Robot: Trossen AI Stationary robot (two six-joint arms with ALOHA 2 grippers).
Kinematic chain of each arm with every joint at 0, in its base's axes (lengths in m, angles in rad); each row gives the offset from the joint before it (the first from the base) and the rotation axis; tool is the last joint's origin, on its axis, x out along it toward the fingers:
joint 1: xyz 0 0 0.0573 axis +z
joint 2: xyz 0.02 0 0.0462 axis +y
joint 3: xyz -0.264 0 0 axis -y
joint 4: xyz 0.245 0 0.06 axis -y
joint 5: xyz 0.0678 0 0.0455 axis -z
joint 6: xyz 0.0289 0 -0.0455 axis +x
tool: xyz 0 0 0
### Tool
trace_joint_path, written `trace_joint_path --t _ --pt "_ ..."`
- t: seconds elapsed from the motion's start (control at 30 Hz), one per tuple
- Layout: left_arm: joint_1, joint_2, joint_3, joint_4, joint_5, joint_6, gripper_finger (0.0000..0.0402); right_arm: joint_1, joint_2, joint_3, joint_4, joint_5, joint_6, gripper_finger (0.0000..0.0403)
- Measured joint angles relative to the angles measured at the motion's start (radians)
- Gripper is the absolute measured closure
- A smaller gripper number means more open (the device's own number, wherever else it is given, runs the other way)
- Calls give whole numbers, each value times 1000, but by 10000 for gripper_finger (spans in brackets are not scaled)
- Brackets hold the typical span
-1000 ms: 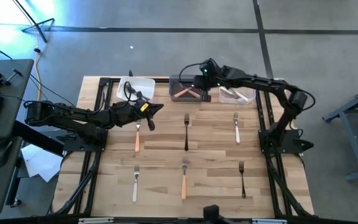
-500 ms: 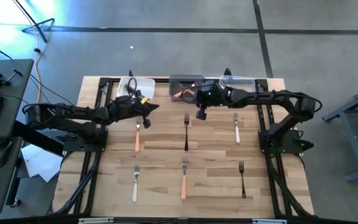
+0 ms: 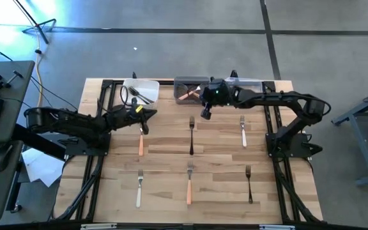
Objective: Sort silverware by color (type)
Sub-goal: Put the top orange fork into the black bin
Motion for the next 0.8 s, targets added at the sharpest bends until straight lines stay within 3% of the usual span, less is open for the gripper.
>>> trace_joint_path --t 0.13,0.27,0.4,0.53,0.63,0.8 --pt "-16 0 25 -51 102 69 401 -39 0 50 -38 -138 -89 403" --pt "-23 0 84 -183 86 5 401 -49 0 95 -107 -159 -158 403" --pt "-57 0 109 -306 -4 -87 401 -48 0 89 -99 -143 -143 403" --pt "-57 0 124 -468 -120 -134 401 -49 6 43 -128 -210 -94 403" --pt "-47 0 125 -496 -145 -114 401 -39 6 -29 -52 -215 -56 403" --pt "-38 0 143 -481 -40 -112 401 -11 6 -201 200 -224 57 403"
